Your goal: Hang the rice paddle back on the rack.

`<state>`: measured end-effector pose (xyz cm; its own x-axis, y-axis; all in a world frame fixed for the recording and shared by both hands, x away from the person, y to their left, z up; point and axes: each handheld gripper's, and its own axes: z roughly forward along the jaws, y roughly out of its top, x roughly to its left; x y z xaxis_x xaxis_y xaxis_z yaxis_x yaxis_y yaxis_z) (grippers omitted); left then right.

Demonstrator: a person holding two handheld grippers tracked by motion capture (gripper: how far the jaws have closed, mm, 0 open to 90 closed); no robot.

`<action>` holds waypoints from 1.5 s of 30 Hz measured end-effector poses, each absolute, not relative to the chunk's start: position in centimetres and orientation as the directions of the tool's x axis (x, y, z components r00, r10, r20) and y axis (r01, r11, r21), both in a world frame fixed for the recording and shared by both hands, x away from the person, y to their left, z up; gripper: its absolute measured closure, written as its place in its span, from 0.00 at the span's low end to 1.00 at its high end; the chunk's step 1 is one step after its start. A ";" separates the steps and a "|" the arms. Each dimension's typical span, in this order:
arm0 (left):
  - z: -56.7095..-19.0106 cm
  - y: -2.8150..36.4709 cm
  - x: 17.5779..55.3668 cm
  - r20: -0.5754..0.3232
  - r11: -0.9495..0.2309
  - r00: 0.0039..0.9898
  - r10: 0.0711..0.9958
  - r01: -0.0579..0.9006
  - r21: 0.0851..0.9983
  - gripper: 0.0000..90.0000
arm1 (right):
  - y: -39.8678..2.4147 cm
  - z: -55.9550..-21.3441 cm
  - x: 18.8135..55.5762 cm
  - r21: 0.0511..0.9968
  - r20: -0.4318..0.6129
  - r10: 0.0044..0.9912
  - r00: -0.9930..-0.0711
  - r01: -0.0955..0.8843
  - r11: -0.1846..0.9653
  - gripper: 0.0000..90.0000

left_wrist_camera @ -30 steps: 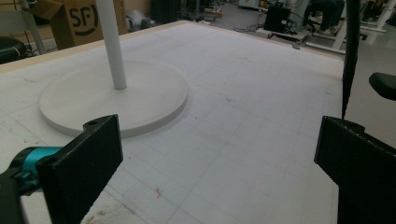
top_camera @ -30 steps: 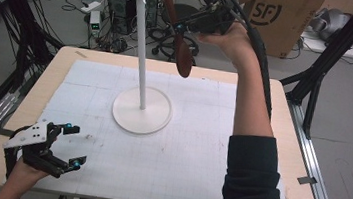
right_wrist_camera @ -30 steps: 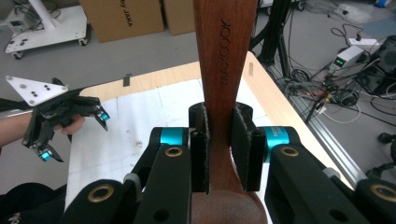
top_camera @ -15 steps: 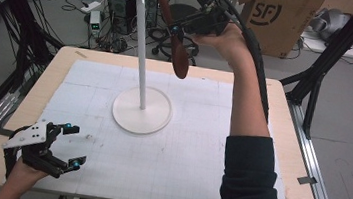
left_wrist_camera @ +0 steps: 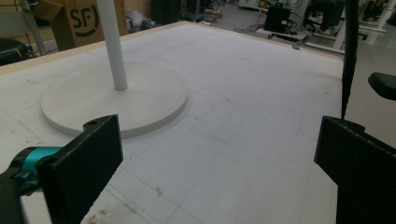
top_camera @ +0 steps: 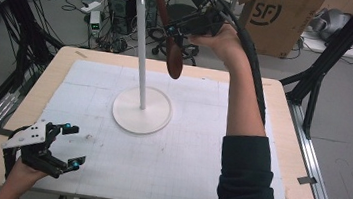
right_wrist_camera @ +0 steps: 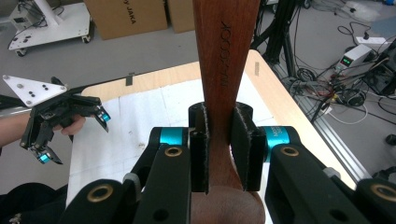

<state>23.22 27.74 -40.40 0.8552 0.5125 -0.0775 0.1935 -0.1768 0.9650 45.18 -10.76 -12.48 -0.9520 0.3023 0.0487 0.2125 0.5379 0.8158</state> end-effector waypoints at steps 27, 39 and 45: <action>-40.4 27.8 23.1 -0.078 -0.177 0.855 0.513 0.194 0.965 0.02 | -11.6 -14.1 43.7 0.844 0.116 0.207 -0.971 0.206 0.495 0.32; -40.4 27.6 23.2 -0.079 -0.177 0.856 0.511 0.194 0.965 0.02 | -12.2 -15.9 41.5 0.857 0.103 0.262 -0.960 0.219 0.466 0.01; -40.4 27.5 23.3 -0.088 -0.175 0.854 0.512 0.204 0.963 0.02 | -13.2 -17.2 40.5 0.866 0.096 0.305 -0.948 0.230 0.444 0.00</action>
<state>23.34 27.54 -40.41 0.8544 0.5121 -0.0881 0.2041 -0.1748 0.9632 40.55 -13.15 -17.23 -0.9475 0.3050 0.0955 0.2304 0.4445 0.8657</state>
